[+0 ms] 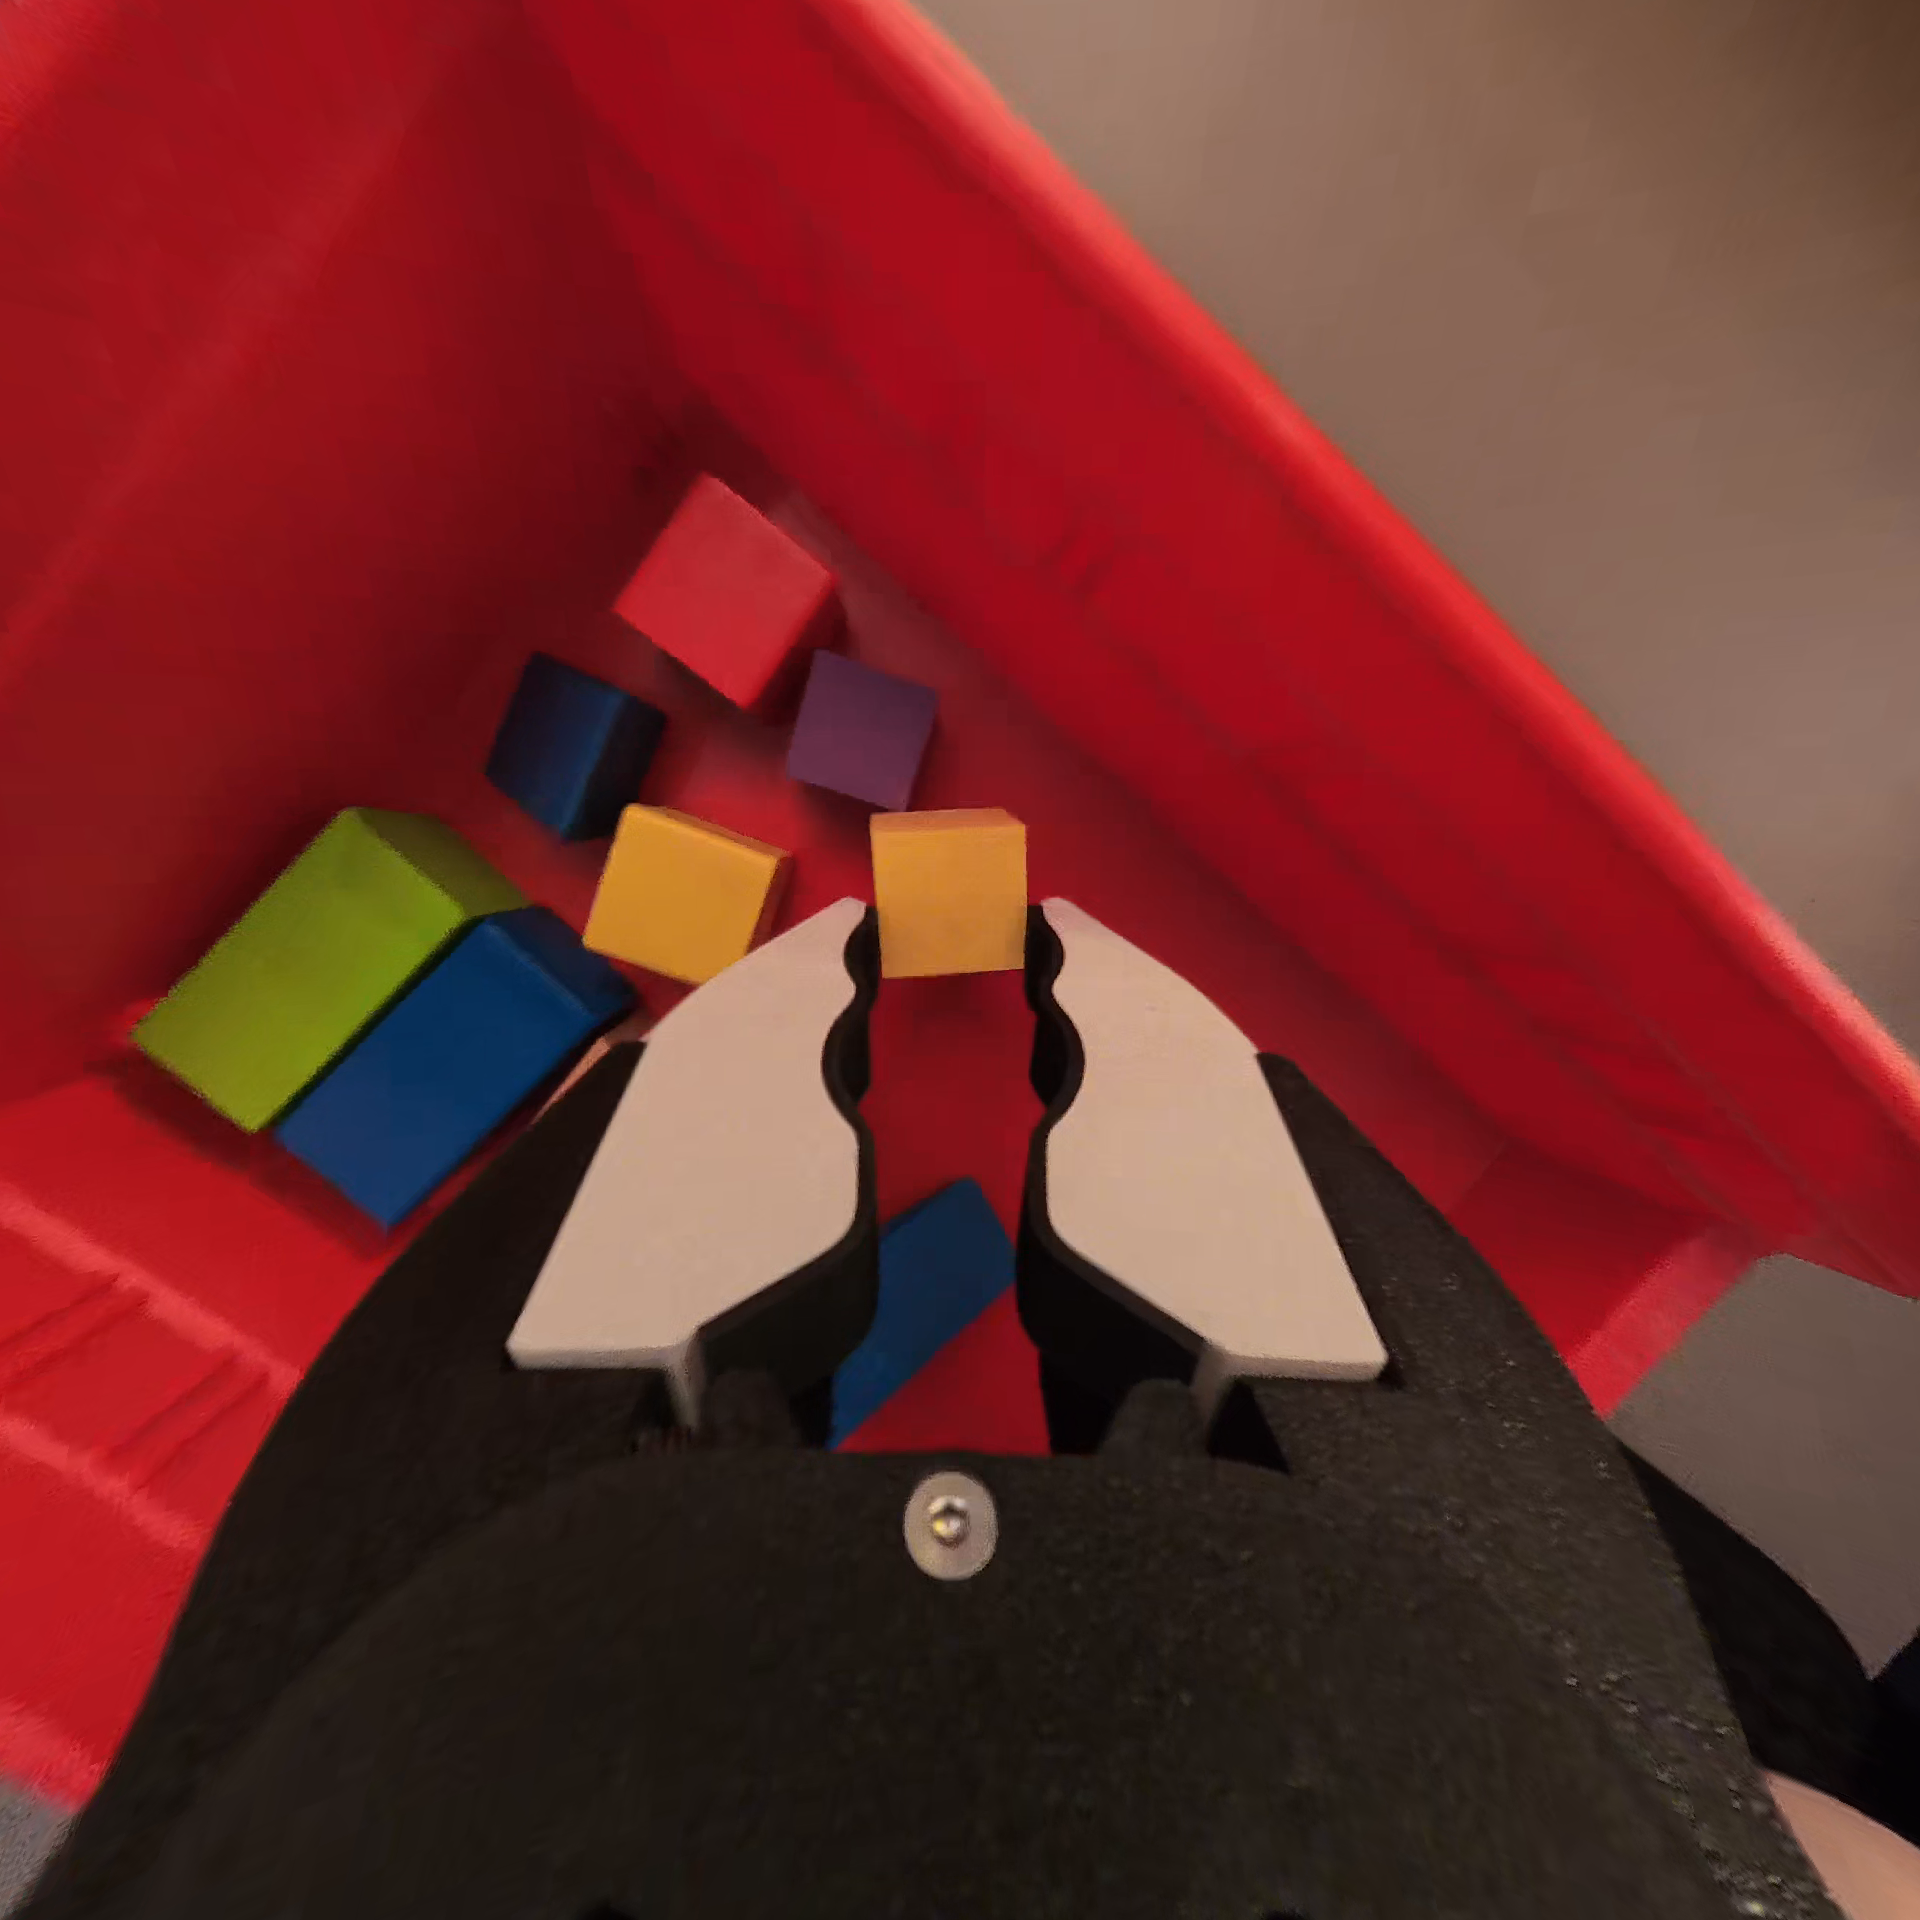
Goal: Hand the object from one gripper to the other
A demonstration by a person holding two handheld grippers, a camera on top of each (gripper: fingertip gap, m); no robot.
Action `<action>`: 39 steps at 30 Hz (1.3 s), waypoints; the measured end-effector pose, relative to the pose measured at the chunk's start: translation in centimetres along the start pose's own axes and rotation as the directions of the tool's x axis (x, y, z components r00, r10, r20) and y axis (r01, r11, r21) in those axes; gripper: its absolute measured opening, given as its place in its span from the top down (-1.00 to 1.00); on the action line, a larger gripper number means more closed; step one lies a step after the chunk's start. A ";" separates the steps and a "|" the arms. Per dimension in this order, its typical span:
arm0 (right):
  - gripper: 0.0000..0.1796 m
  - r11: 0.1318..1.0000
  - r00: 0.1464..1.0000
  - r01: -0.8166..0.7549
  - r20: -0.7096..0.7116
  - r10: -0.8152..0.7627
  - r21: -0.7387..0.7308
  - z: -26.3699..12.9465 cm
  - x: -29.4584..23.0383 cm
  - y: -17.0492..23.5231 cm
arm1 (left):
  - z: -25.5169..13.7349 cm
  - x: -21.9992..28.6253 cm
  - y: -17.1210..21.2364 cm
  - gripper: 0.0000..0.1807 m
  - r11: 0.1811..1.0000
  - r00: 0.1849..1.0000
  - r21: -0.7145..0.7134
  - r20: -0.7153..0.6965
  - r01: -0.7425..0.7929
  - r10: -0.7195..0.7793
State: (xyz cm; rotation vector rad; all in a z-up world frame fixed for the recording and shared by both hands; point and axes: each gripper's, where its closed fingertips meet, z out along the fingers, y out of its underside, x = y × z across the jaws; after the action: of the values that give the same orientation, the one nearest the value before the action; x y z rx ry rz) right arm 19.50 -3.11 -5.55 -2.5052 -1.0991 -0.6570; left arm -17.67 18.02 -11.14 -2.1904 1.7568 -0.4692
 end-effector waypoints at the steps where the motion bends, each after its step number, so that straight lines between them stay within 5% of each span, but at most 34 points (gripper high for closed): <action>1: 0.64 1.000 1.000 0.006 -0.014 -0.006 0.013 -0.2 0.2 -0.3 | -1.2 -0.1 -0.5 0.71 0.999 1.000 0.050 -0.003 0.013 -0.013; 5: 0.68 0.994 0.988 0.046 -0.151 -0.030 0.103 -2.3 1.9 -2.8 | -7.5 1.4 -3.4 0.71 0.943 0.996 0.332 -0.089 0.040 -0.011; 9: 0.67 0.924 0.895 0.211 -0.443 -0.050 0.321 -7.4 4.4 -9.3 | -13.8 7.1 -6.9 0.71 0.801 0.946 0.597 -0.280 0.036 0.166; 13: 0.56 0.607 0.853 0.375 -0.518 0.072 0.701 -15.0 1.4 -18.8 | -17.1 12.2 -9.1 0.71 0.685 0.869 0.728 -0.356 0.028 0.343; 16: 0.47 0.363 0.860 0.445 -0.503 0.081 0.819 -18.5 -2.8 -23.3 | -18.6 15.4 -10.3 0.72 0.629 0.781 0.773 -0.445 0.087 0.438; 30: 0.56 0.268 0.739 0.598 -0.649 0.182 0.756 -21.3 -6.5 -27.0 | -17.8 21.6 -11.9 0.72 0.663 0.613 0.733 -0.597 0.153 0.518; 36: 0.68 0.258 0.753 0.578 -0.628 0.196 0.774 -21.5 -6.4 -26.9 | -17.9 21.7 -12.0 0.72 0.673 0.593 0.717 -0.625 0.180 0.507; 39: 0.68 0.284 0.753 0.578 -0.634 0.174 0.765 -21.4 -6.0 -26.6 | -17.8 20.5 -12.1 0.66 0.669 0.645 0.723 -0.597 0.176 0.476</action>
State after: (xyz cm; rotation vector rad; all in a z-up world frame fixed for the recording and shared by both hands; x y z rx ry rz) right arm -10.07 0.62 12.15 -0.9309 -1.0700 -0.5537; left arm -10.46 0.08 11.45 -1.2374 1.5882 -1.8995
